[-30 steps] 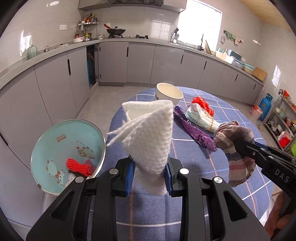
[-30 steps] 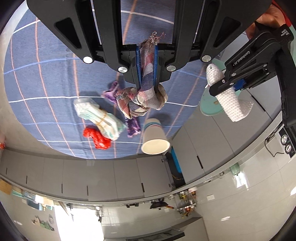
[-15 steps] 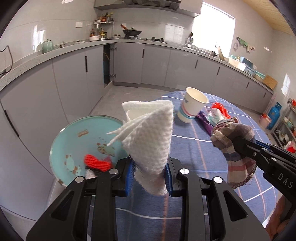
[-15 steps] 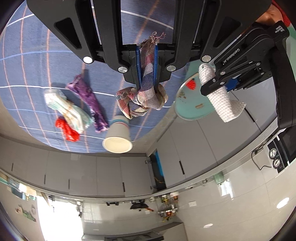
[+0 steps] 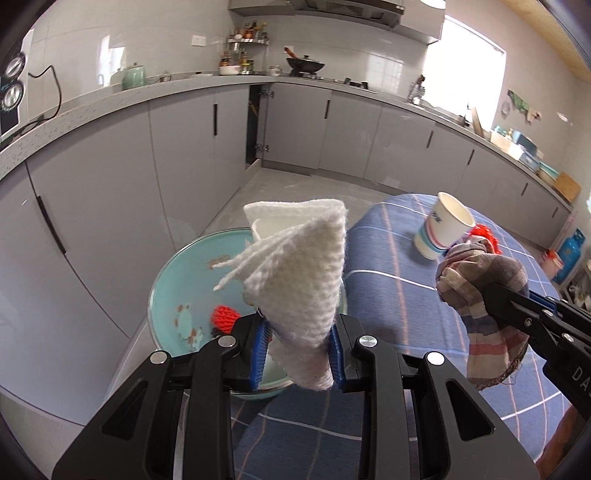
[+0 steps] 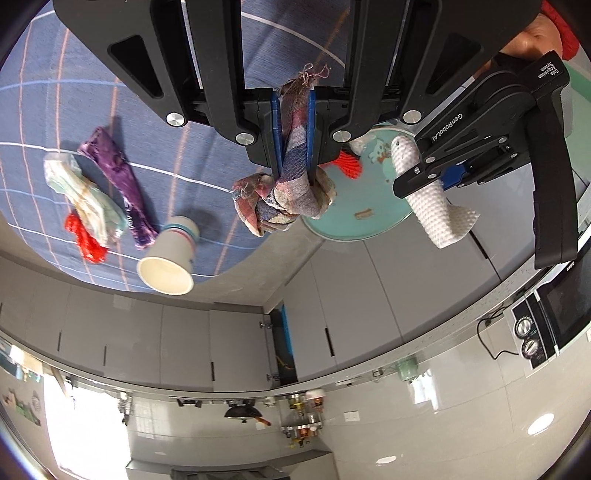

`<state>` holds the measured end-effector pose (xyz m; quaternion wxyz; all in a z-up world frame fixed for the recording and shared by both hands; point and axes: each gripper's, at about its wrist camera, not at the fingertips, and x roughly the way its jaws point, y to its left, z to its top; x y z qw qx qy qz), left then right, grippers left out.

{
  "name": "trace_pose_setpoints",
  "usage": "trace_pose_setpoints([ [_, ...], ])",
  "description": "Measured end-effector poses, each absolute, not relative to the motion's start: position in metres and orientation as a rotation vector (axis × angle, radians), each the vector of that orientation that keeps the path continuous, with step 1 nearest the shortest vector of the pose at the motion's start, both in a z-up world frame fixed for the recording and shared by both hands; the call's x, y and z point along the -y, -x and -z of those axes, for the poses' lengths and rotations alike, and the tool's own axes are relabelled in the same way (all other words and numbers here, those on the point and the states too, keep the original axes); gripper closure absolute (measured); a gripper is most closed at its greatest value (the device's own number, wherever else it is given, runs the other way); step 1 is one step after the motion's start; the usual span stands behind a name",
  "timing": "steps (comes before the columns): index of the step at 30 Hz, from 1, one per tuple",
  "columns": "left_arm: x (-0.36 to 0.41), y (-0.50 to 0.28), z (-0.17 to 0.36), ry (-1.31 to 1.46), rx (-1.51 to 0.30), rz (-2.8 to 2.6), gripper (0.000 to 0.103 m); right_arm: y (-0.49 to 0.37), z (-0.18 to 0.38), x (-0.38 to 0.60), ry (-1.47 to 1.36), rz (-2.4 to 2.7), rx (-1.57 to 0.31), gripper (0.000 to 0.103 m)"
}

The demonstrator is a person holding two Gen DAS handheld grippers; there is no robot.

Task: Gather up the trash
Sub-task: 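Carry the towel and plaid cloth over the teal bin and open both tools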

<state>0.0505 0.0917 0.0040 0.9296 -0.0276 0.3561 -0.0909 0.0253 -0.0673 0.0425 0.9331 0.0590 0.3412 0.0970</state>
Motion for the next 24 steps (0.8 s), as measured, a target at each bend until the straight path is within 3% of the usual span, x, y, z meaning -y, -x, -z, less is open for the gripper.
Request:
trace_pose_setpoints([
  [24, -0.147, -0.097, 0.026, 0.115, -0.799, 0.077, 0.075, -0.089, -0.013, 0.009, -0.096, -0.275, -0.787, 0.091],
])
